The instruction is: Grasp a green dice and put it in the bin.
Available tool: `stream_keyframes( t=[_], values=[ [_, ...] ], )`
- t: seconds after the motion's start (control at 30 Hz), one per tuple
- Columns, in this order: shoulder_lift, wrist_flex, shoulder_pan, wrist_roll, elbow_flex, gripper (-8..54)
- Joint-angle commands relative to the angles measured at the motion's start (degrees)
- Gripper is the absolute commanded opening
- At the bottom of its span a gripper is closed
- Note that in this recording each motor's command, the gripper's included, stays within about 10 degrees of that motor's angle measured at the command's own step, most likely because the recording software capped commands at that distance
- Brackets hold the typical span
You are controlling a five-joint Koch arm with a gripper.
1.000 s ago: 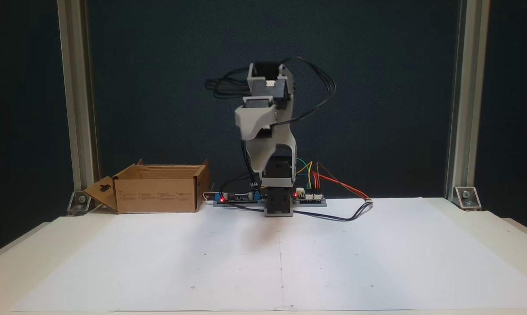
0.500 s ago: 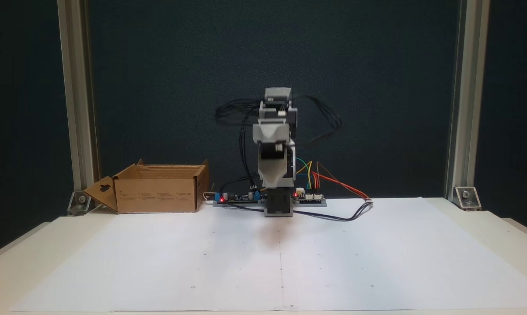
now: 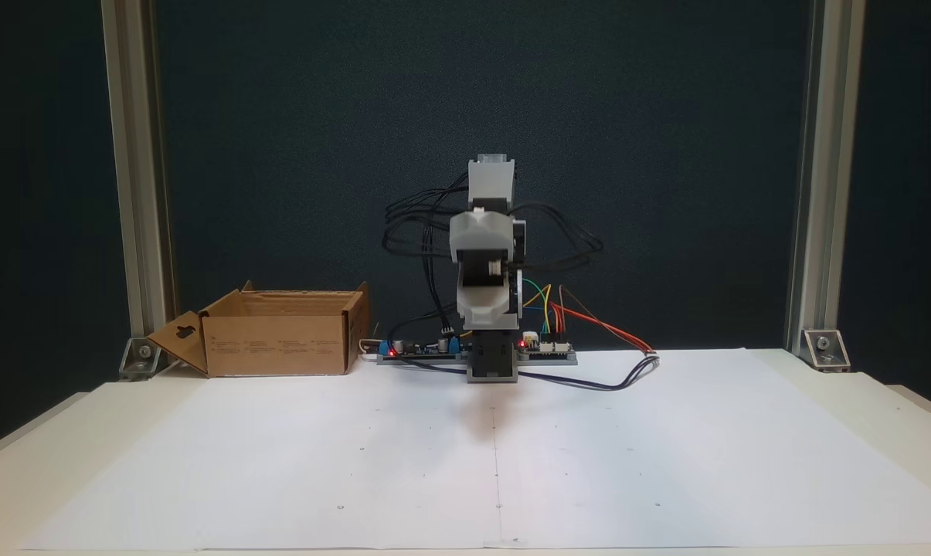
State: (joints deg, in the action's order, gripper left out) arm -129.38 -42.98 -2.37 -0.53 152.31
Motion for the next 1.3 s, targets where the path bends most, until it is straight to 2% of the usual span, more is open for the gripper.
stream_keyframes(
  t=[0.0,0.4,1.03,1.27],
  values=[
    [-6.3,-7.1,0.5,2.1,0.0,45.0],
    [-6.2,-24.7,0.8,2.0,12.0,44.7],
    [-6.2,-34.8,0.2,1.9,26.6,44.8],
    [-6.2,-34.7,-0.1,1.9,26.7,44.9]
  ],
)
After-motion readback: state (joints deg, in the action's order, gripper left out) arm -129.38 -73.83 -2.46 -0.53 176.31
